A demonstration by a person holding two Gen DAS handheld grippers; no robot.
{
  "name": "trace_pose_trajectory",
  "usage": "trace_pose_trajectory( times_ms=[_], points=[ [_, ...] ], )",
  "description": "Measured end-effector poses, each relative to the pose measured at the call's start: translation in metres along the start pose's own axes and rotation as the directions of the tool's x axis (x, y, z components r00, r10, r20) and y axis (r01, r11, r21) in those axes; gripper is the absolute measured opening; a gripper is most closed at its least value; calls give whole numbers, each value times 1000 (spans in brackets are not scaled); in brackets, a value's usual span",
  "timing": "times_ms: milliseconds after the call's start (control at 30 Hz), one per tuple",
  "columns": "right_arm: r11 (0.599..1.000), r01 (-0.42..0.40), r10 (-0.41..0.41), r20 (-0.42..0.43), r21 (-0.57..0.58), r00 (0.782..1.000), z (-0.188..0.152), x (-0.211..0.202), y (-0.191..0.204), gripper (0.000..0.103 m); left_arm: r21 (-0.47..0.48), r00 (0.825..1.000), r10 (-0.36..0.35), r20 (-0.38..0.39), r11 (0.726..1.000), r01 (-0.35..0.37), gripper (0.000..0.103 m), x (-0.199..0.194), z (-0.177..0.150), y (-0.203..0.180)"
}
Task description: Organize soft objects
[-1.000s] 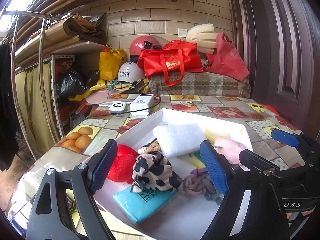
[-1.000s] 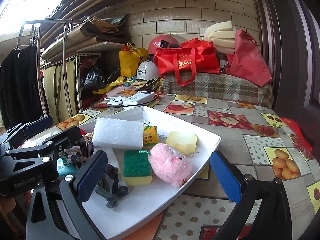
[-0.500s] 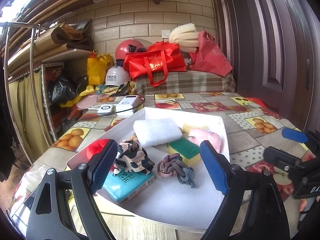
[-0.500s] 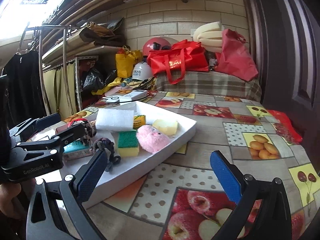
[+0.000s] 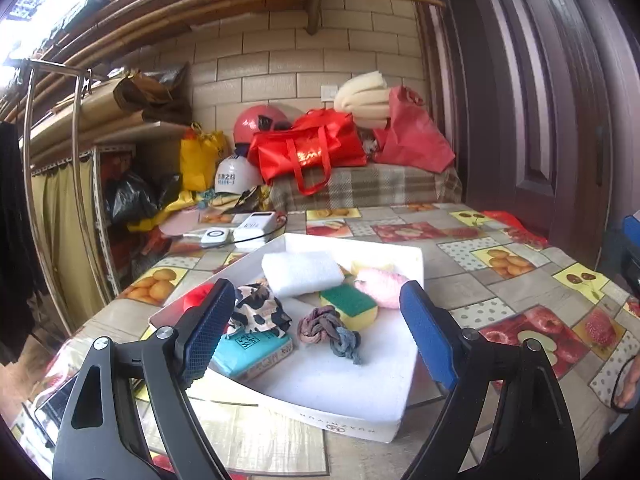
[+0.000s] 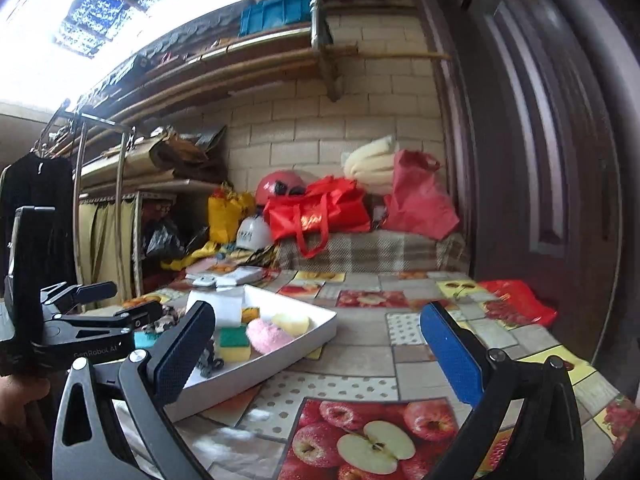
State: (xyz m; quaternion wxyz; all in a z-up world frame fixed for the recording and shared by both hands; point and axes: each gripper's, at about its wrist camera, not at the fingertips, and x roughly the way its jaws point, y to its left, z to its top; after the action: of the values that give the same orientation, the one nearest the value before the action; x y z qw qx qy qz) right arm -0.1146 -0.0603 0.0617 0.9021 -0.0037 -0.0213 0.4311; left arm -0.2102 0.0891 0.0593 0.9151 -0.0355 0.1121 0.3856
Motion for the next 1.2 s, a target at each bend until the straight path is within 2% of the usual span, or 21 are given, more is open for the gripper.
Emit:
trace_pose_trajectory(
  times_ms=[67, 133, 200, 333, 433, 567, 733, 867, 933, 1100, 1200],
  points=[
    [993, 115, -115, -3, 20, 993, -1, -1, -4, 103, -16, 1000, 15, -15, 1000, -15, 85, 0, 1, 0],
    [994, 100, -96, -67, 50, 993, -1, 10, -15, 103, -40, 995, 78, -69, 996, -81, 85, 7, 0, 2],
    [993, 90, -79, -127, 79, 989, -2, 21, -23, 103, -40, 981, 144, -134, 988, -150, 85, 17, -1, 3],
    [991, 94, -81, -137, 92, 987, -2, 24, -26, 103, -36, 961, 216, -174, 974, -225, 85, 22, -5, 5],
    [991, 124, -116, -142, 49, 983, -4, 22, -17, 103, -54, 972, 163, -171, 983, -174, 85, 20, -7, 5],
    [993, 115, -109, -145, 33, 983, -5, 20, -15, 103, -36, 968, 133, -212, 989, -143, 85, 25, -9, 0],
    [993, 80, -66, -160, 82, 985, -6, 22, -26, 103, 17, 965, 147, -215, 989, -147, 85, 28, -7, -10],
    [994, 81, -67, -164, 79, 984, -7, 23, -26, 103, 89, 965, 214, -155, 975, -202, 85, 31, -4, -19],
    [994, 82, -69, -162, 70, 984, -6, 23, -24, 103, 104, 965, 218, -147, 973, -204, 85, 34, -4, -21],
    [995, 81, -70, -176, 56, 982, -7, 26, -22, 103, 66, 976, 96, -195, 994, -85, 85, 38, -5, -21],
    [996, 77, -65, -185, 54, 981, -7, 27, -22, 103, 72, 980, 80, -183, 995, -68, 85, 36, -4, -24]
  ],
)
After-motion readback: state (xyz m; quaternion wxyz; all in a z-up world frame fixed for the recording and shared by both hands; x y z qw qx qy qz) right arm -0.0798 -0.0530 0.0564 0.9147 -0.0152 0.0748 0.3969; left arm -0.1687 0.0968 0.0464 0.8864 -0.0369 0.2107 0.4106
